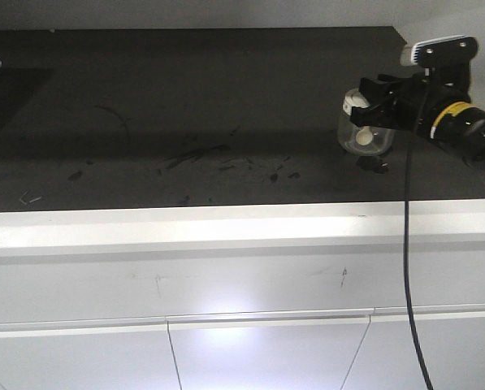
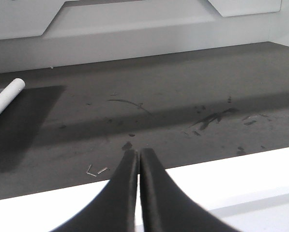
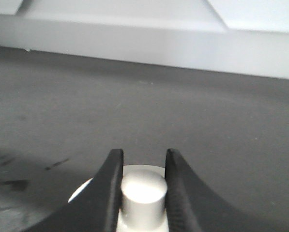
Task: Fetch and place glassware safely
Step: 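Close the right gripper on the jar's white lid, then lift the jar with the right gripper and pull it out of the hood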
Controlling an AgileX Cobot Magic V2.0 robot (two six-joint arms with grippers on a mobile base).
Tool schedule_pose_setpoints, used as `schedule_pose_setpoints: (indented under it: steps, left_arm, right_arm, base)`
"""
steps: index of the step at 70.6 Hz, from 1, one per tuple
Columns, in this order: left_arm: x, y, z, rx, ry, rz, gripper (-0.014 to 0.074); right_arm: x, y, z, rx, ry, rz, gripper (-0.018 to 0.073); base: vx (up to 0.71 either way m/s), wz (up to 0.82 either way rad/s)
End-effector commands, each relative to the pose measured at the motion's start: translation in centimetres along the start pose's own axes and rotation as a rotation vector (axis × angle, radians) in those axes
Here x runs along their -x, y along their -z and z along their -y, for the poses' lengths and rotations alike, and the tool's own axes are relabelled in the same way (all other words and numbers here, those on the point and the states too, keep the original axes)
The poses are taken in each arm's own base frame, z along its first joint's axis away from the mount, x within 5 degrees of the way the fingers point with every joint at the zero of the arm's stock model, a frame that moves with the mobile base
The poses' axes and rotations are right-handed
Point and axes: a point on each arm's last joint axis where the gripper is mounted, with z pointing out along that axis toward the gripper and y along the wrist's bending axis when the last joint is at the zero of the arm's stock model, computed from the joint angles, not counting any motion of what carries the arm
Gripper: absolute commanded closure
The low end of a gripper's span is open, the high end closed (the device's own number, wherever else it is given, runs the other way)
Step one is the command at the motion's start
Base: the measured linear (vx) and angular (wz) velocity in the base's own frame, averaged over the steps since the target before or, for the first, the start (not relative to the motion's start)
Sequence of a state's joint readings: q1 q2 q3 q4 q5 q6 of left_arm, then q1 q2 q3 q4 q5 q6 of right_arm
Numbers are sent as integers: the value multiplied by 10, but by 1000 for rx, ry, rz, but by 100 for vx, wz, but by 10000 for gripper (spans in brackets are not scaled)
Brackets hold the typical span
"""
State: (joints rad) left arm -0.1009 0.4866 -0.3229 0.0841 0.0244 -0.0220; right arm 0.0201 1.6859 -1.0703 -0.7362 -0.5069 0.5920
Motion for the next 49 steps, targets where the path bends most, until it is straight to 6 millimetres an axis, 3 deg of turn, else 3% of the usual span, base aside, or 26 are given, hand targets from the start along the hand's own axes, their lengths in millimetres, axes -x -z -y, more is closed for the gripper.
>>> schedule_pose_setpoints:
  steps: [1,36,49]
  left_arm:
    - [16,1,0,-8,14,97,603]
    - [16,1,0,-8,14,97,603]
    - [16,1,0,-8,14,97,603]
  right_arm:
    - [38,32,-10,21,4,155,563]
    - [26,156,-50,-25,6,182,561]
    - [15,190,-62,-27,28,213,561]
  base:
    - [0,0]
    - [0,0]
    - [0,0]
